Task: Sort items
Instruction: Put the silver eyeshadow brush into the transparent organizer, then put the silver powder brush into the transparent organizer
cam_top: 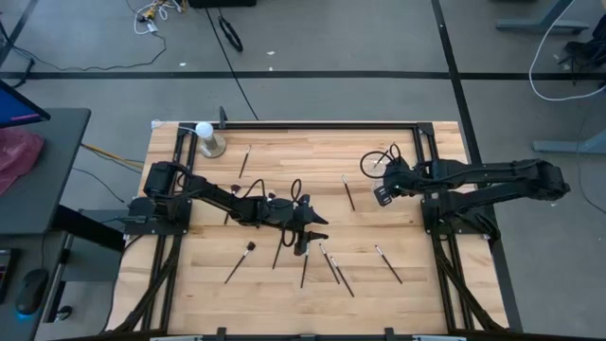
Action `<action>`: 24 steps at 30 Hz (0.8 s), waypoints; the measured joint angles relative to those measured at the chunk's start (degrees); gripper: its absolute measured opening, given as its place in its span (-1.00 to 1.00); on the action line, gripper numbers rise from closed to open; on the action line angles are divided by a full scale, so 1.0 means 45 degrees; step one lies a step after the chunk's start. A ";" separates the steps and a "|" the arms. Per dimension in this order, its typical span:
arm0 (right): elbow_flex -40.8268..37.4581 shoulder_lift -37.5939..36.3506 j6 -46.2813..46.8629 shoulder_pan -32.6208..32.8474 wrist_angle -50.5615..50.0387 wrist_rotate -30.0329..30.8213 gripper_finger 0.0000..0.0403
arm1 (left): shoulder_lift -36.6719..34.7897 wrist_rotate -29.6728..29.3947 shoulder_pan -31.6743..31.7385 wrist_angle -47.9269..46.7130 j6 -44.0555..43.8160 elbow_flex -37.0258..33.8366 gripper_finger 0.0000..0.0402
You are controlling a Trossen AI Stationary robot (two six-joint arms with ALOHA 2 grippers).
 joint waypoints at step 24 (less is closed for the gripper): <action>0.1975 -0.1571 -0.2656 0.1173 0.0790 0.0309 0.12 | -0.0132 -0.0011 -0.0002 -0.0293 -0.0231 -0.0004 -0.01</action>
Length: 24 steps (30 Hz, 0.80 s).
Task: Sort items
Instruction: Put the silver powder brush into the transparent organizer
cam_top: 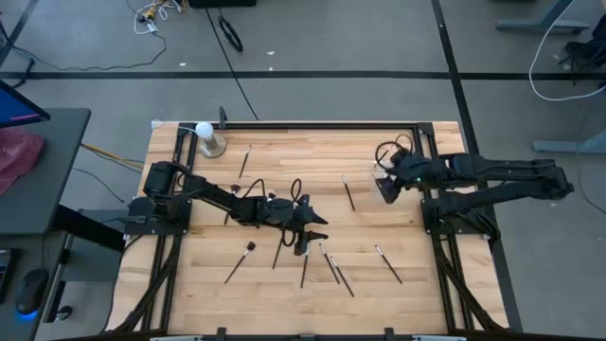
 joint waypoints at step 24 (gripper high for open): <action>-0.3930 0.7013 -0.4522 0.7039 1.5744 0.0915 -0.16 | -0.4758 -0.7796 -0.3070 -1.6319 -0.8534 -0.0217 -0.01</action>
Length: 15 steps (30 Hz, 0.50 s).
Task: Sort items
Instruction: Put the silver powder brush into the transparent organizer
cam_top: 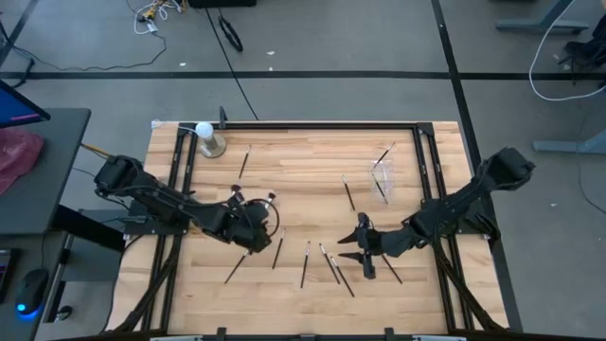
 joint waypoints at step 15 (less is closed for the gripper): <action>-0.0005 0.0615 -0.0899 -0.0039 0.1949 0.0600 -0.20 | 0.0211 -0.0549 0.0697 0.8997 -0.0614 -0.5235 -0.01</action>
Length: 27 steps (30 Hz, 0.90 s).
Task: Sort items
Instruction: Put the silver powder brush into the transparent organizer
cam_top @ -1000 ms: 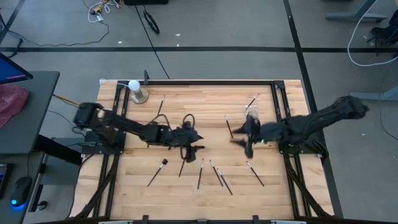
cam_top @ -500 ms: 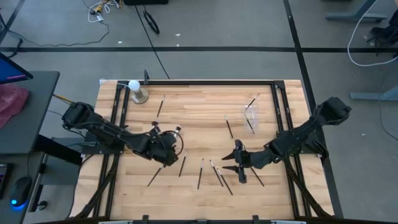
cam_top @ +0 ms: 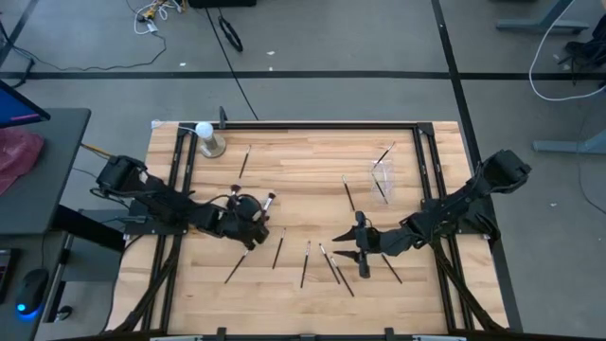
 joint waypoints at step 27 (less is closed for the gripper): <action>0.0000 -0.0004 0.0883 -0.0354 -0.0420 -0.0053 -0.20 | 0.1156 0.0268 -0.0010 0.2537 0.3435 -0.0425 -0.79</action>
